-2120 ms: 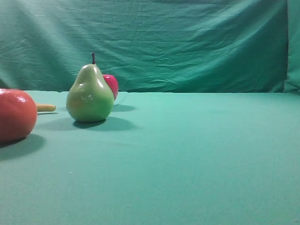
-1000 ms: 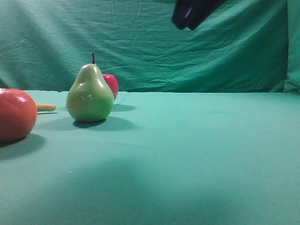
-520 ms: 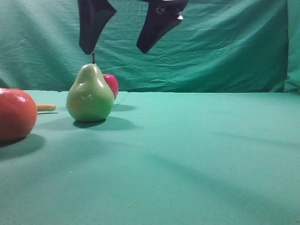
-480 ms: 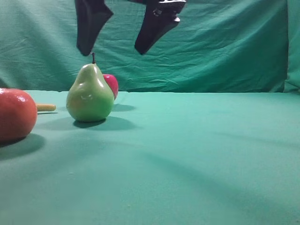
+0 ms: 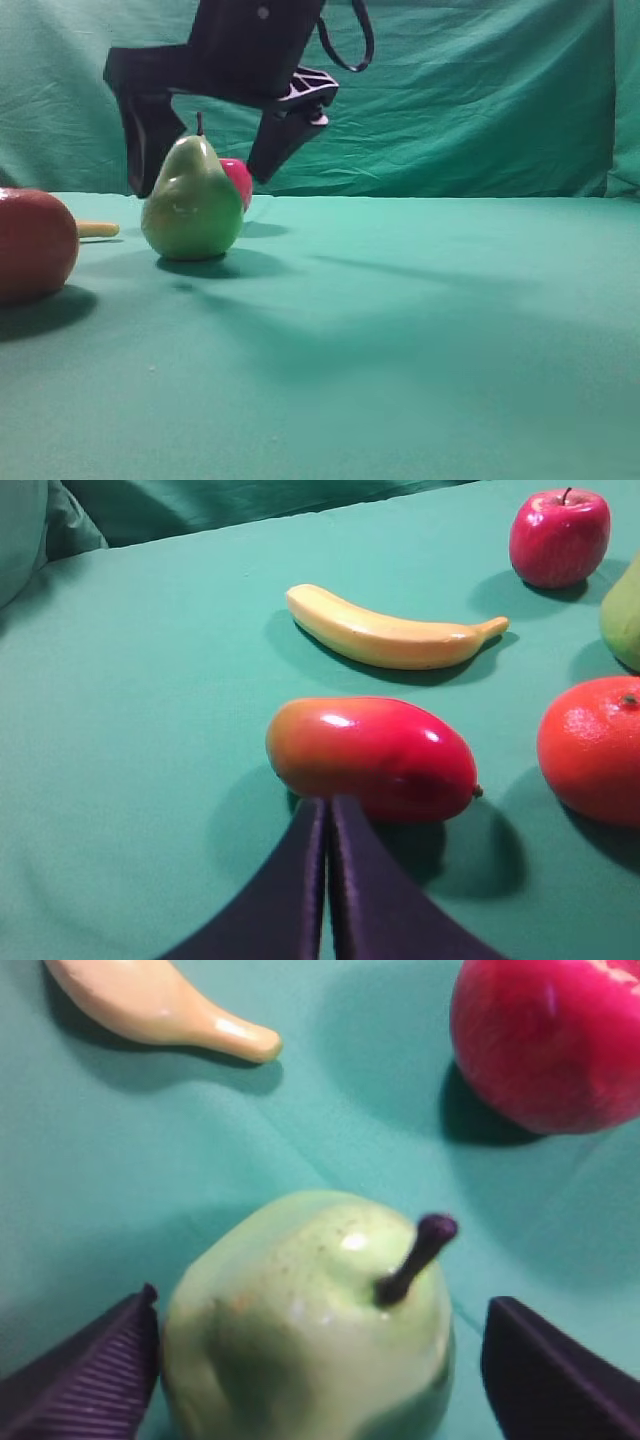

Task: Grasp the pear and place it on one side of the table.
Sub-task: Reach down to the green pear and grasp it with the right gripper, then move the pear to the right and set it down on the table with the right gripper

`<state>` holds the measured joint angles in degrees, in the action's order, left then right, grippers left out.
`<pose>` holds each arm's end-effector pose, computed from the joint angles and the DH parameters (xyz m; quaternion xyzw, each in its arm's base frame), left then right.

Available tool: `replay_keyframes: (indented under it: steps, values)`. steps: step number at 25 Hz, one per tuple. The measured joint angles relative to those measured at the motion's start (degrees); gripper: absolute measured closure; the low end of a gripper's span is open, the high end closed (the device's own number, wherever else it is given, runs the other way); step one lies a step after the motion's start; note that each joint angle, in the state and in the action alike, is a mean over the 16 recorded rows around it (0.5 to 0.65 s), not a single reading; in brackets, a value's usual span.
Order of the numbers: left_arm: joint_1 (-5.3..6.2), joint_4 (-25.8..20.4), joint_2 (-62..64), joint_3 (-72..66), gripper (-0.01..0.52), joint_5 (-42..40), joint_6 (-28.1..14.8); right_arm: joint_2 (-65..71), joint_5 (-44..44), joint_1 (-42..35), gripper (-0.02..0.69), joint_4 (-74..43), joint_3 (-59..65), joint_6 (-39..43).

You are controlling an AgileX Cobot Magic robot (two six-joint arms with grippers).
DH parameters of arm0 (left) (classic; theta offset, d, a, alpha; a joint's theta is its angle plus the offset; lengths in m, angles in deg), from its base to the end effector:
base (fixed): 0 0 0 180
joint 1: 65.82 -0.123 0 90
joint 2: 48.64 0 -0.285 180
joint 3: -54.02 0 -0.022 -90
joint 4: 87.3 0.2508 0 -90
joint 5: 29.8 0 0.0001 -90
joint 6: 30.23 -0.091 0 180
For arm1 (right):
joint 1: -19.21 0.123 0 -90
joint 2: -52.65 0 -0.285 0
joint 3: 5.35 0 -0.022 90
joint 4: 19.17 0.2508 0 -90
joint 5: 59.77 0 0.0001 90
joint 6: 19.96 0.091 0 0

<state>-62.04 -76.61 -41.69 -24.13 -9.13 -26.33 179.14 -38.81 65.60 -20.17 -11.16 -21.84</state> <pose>0.0529 0.0025 0.1766 0.0488 0.7940 0.0384 0.6047 0.3127 0.3275 0.1717 -0.3923 0.8592 0.1192 0.3062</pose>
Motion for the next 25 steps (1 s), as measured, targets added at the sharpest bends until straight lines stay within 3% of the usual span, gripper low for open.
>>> replay_keyframes:
  steps: [7,12,19,25]
  values:
    - [0.00,0.00,0.00,0.00,0.514,0.00,0.00,-3.89,2.41,-1.62,0.188,-0.28,0.06,0.20]
    - [0.00,0.00,0.00,0.00,0.514,0.00,0.00,-11.95,6.37,-5.68,0.195,-1.20,3.01,1.11]
    - [0.00,0.00,0.00,0.00,0.514,0.00,0.00,-26.22,9.52,-15.91,0.195,-2.79,15.30,2.65]
    - [0.00,0.00,0.00,0.00,0.514,0.00,0.00,-32.96,5.80,-25.46,0.195,-3.86,29.58,3.52]
